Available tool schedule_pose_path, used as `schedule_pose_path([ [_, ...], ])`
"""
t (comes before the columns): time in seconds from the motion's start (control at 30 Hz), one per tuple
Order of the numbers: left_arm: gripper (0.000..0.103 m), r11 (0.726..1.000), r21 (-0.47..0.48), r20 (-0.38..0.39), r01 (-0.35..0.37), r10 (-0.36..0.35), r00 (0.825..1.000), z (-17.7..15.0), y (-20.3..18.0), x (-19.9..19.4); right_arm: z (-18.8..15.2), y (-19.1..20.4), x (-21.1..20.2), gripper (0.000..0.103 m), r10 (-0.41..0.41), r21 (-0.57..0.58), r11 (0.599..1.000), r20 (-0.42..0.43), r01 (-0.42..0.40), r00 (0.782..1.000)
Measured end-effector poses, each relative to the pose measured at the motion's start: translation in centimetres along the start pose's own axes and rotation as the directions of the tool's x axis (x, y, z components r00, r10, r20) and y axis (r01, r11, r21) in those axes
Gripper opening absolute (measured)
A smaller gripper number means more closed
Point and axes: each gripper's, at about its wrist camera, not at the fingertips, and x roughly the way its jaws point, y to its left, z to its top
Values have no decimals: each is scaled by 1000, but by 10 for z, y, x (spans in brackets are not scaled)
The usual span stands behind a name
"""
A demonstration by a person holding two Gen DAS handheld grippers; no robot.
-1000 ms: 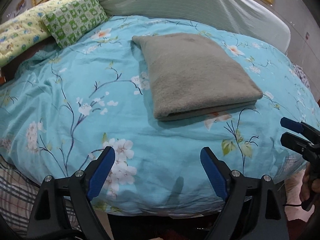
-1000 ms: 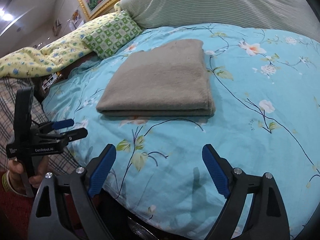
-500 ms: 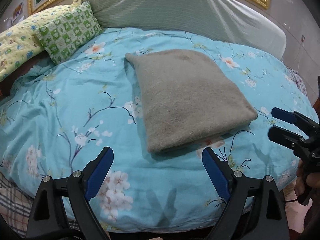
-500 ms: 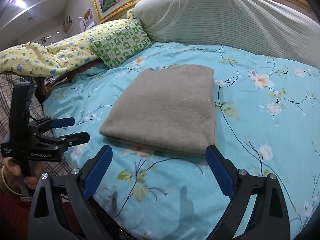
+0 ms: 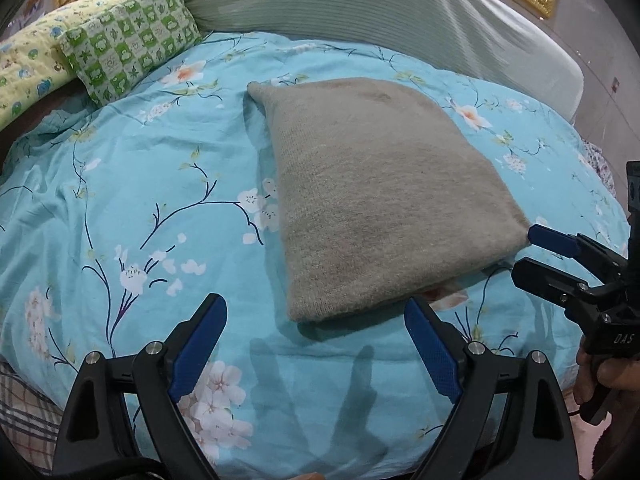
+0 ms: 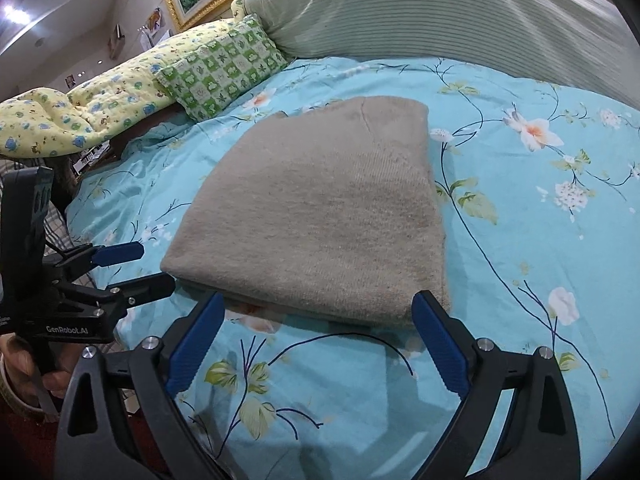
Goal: Fold small clothes
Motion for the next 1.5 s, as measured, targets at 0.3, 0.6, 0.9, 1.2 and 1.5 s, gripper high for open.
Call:
schedule_pose_path([
  [0.3,91,1000,20,-15,-9,10,1000,5,-7,3,5,-5,6,95,-7,20,1000,-4,7,1000],
  [0.6,91,1000,19,-11,-1,1,1000,12,-9,4,12,-9,14,95,-8,33,999,-8,9,1000],
  [0.9,91,1000,27,-13,-7,8,1000,17,-9,5,15,-11,16,95,-4,33,999,-9,4,1000],
  [1.2,91,1000,29,-22,-9,9,1000,19,-10,8,19,-11,20,95,0,37,999,-10,1,1000],
  [1.5,91,1000,31,-22,-6,7,1000,19,-11,8,21,-11,20,95,0,36,999,-8,0,1000],
])
